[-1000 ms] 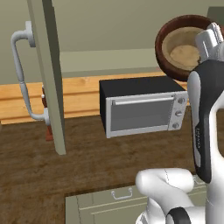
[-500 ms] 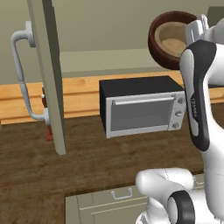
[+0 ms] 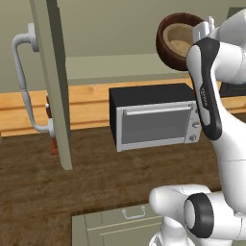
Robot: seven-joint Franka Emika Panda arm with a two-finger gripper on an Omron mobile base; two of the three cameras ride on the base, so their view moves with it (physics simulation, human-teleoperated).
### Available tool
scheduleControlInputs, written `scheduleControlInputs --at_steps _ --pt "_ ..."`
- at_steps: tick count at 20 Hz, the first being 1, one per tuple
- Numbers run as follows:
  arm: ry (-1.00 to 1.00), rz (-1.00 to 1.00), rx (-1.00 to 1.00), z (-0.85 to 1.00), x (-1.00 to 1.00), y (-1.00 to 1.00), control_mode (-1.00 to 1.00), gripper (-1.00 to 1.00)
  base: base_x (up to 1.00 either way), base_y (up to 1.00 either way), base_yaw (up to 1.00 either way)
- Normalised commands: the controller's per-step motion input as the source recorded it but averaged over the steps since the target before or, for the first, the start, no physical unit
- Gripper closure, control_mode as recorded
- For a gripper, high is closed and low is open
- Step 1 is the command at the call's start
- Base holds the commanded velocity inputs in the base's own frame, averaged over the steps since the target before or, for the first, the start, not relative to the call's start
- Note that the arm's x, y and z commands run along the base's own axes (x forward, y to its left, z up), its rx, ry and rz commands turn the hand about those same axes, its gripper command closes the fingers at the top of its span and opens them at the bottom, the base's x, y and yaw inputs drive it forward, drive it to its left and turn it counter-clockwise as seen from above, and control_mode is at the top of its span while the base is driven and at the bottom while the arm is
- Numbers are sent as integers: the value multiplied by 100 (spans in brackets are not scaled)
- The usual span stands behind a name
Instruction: Pick up the bowls on the counter and stack them on top of one another in the open cabinet. Place the smaller bowl on top of the larger bowl.
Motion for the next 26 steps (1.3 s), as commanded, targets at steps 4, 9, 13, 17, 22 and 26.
scheduleControlInputs --at_steps 4,9,13,17,22,26 --pt "1 0 0 -9 70 0 -100 100 0 0 0" --pt "0 1 0 -21 71 -1 -100 100 0 0 0" --pt "0 1 0 -26 64 0 -100 100 0 0 0" --pt "0 1 0 -21 50 0 -100 100 0 0 0" --pt "0 1 0 -18 42 0 -100 100 0 0 0" --pt "0 0 0 -7 43 0 -100 100 0 0 0"
